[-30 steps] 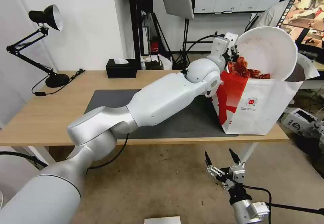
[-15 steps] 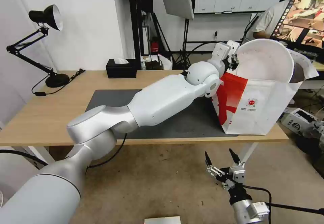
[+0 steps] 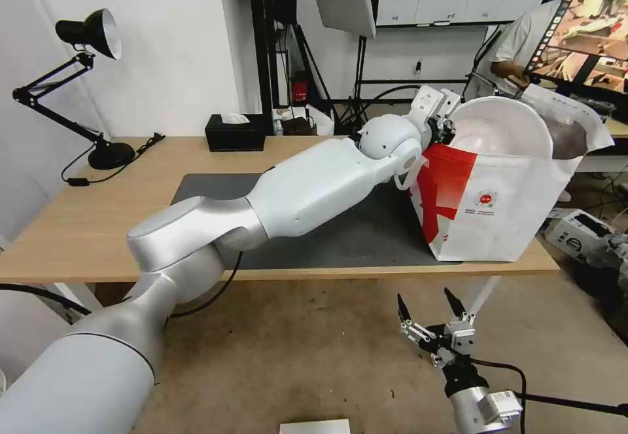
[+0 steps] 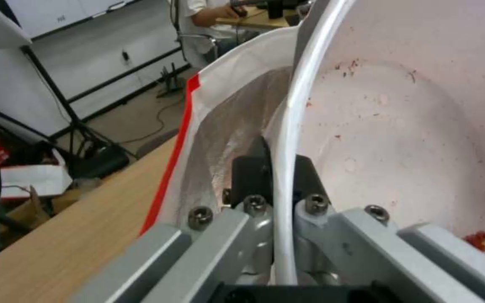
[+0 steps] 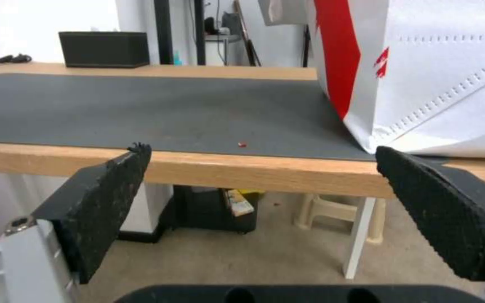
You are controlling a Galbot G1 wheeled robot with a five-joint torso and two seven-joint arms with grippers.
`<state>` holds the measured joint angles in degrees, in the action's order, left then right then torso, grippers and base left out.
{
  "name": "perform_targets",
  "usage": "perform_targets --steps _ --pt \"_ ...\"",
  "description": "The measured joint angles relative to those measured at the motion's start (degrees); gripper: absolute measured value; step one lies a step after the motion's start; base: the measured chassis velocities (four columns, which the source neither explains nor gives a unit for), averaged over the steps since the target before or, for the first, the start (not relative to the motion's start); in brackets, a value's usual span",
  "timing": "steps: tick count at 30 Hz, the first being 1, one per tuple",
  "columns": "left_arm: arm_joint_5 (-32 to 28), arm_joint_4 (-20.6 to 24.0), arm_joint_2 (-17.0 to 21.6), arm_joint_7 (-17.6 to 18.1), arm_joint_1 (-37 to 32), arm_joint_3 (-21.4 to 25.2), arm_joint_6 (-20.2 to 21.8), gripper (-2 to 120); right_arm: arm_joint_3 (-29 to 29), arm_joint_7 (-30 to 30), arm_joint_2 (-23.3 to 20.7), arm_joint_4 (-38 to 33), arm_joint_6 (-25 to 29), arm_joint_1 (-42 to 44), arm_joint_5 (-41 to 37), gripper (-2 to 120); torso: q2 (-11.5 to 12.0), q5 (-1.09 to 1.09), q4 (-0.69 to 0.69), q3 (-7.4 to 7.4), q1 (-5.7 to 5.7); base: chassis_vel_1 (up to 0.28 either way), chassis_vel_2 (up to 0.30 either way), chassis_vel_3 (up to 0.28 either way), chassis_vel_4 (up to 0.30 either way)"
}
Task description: Pick up the trash from the table and place it into the takeout bag.
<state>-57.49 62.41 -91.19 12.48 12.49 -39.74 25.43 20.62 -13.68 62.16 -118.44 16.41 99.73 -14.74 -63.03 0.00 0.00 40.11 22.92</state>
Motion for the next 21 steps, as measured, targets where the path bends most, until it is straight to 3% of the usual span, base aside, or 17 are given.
perform_targets --steps 9,13,15,18,21 --pt "-1.0 -0.8 0.0 -2.9 0.8 -0.9 1.0 2 0.0 0.0 0.0 0.0 0.0 0.0 0.0 100 0.0 0.00 0.00 0.00 0.00 0.000 0.000 0.000 0.000" --pt "-2.2 -0.6 0.0 -3.6 0.9 -1.3 1.8 19 0.0 0.0 0.0 0.0 0.0 0.0 0.0 100 0.0 0.00 0.00 0.00 0.00 0.000 0.000 0.000 0.000" --pt "-2.6 -0.4 0.0 -3.7 0.9 -1.3 2.1 20 0.0 0.0 0.0 0.0 0.0 0.0 0.0 100 0.0 0.00 0.00 0.00 0.00 0.000 0.000 0.000 0.000" --pt "-6.7 0.5 -0.1 -3.6 0.8 -1.2 4.7 38 0.0 0.0 0.0 0.0 0.0 0.0 0.0 100 0.0 0.00 -0.01 0.00 0.00 0.000 0.000 0.000 0.000" --pt "-7.2 0.4 -0.1 -3.6 0.8 -1.2 4.9 47 0.0 0.0 0.0 0.0 0.0 0.0 0.0 100 0.0 0.00 0.00 0.00 0.00 0.000 0.000 0.000 0.000"
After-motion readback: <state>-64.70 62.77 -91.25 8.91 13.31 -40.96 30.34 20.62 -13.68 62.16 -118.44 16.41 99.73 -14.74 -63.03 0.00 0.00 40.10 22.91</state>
